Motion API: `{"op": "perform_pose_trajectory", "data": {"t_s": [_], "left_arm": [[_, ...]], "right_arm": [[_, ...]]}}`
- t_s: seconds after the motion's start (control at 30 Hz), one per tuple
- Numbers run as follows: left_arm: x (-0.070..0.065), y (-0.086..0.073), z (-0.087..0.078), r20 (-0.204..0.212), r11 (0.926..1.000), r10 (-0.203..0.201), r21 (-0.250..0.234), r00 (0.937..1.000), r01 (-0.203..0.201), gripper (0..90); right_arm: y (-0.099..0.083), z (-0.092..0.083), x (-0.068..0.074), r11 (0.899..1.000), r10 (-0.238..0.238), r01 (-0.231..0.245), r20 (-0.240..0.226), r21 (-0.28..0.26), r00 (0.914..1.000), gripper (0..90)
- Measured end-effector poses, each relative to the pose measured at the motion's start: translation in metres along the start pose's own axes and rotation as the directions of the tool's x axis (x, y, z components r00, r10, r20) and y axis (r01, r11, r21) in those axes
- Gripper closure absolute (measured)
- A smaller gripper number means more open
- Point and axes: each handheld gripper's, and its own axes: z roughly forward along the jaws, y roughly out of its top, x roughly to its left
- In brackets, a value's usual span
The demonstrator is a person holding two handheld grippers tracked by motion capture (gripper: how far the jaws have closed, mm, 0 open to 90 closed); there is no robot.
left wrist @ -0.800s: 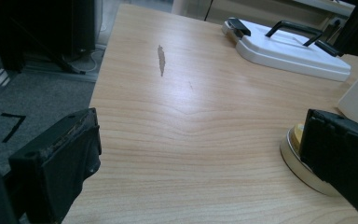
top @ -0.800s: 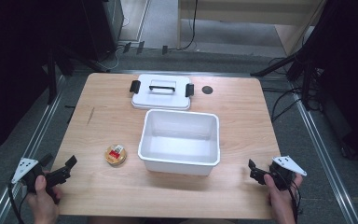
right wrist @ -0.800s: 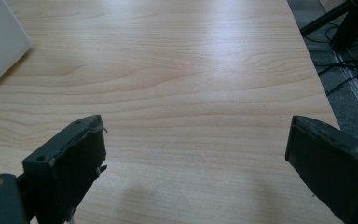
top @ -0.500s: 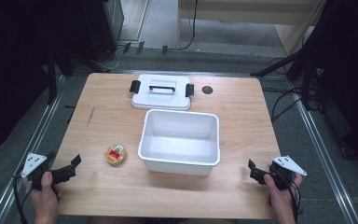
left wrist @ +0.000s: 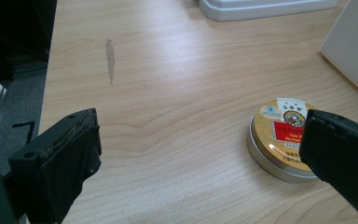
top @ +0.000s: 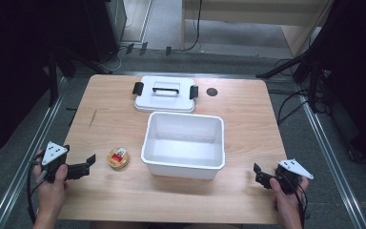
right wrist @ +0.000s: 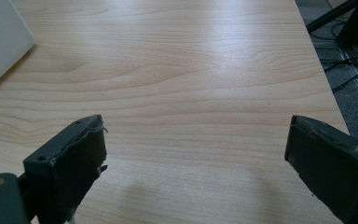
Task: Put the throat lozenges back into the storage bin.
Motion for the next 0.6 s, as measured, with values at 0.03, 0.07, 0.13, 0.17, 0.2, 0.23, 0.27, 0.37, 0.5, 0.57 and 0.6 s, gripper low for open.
{"op": "perform_pose_trajectory", "data": {"t_s": [0.03, 0.07, 0.13, 0.17, 0.2, 0.23, 0.27, 0.37, 0.5, 0.57, 0.6], "left_arm": [[-0.001, 0.003, 0.0, 0.001, 0.9999, 0.009, 0.009, 1.0, -0.009, 0.0], [-0.001, 0.007, 0.0, 0.009, 0.9994, 0.026, 0.024, 0.9996, -0.027, 0.0], [-0.003, 0.013, 0.0, 0.012, 0.9976, 0.047, 0.05, 0.9988, -0.048, 0.0], [-0.003, 0.016, 0.001, 0.02, 0.9951, 0.066, 0.073, 0.9977, -0.067, 0.0], [-0.004, 0.018, 0.002, 0.026, 0.9928, 0.077, 0.09, 0.9967, -0.079, 0.0], [-0.005, 0.022, 0.002, 0.025, 0.9875, 0.103, 0.117, 0.9944, -0.105, 0.0], [-0.006, 0.024, 0.003, 0.027, 0.9839, 0.117, 0.133, 0.9928, -0.12, 0.0], [-0.011, 0.031, 0.005, 0.04, 0.9647, 0.172, 0.195, 0.9843, -0.177, 0.0], [-0.017, 0.041, 0.009, 0.072, 0.9356, 0.226, 0.262, 0.9715, -0.237, 0.0], [-0.019, 0.044, 0.012, 0.088, 0.925, 0.237, 0.284, 0.9674, -0.253, 0.0], [-0.02, 0.045, 0.014, 0.097, 0.9169, 0.244, 0.301, 0.9649, -0.262, 0.0]], "right_arm": [[0.0, 0.0, 0.0, 1.0, 0.002, -0.002, 0.0, 0.001, 1.0, 5.3], [0.0, 0.0, 0.0, 1.0, 0.004, -0.004, 0.0, 0.003, 1.0, 5.3], [0.0, 0.0, 0.0, 1.0, 0.001, -0.001, -0.001, 0.003, 1.0, 5.3], [0.0, 0.0, 0.0, 1.0, 0.001, -0.001, -0.002, 0.004, 1.0, 5.3], [0.0, 0.0, 0.0, 1.0, 0.0, 0.0, -0.002, 0.003, 1.0, 5.3], [0.0, 0.0, 0.0, 1.0, 0.0, 0.0, -0.002, 0.003, 1.0, 5.3], [0.0, 0.0, 0.0, 1.0, 0.0, 0.0, -0.003, 0.003, 1.0, 5.3], [0.0, -0.001, 0.001, 1.0, -0.008, 0.008, -0.008, 0.0, 0.9999, 4.6], [0.0, -0.001, 0.002, 1.0, -0.02, 0.02, -0.014, -0.003, 0.9997, 3.6], [0.0, -0.001, 0.001, 1.0, -0.015, 0.015, -0.015, 0.0, 0.9998, 3.6], [0.0, -0.001, 0.001, 1.0, -0.012, 0.012, -0.016, 0.002, 0.9998, 3.6]]}}
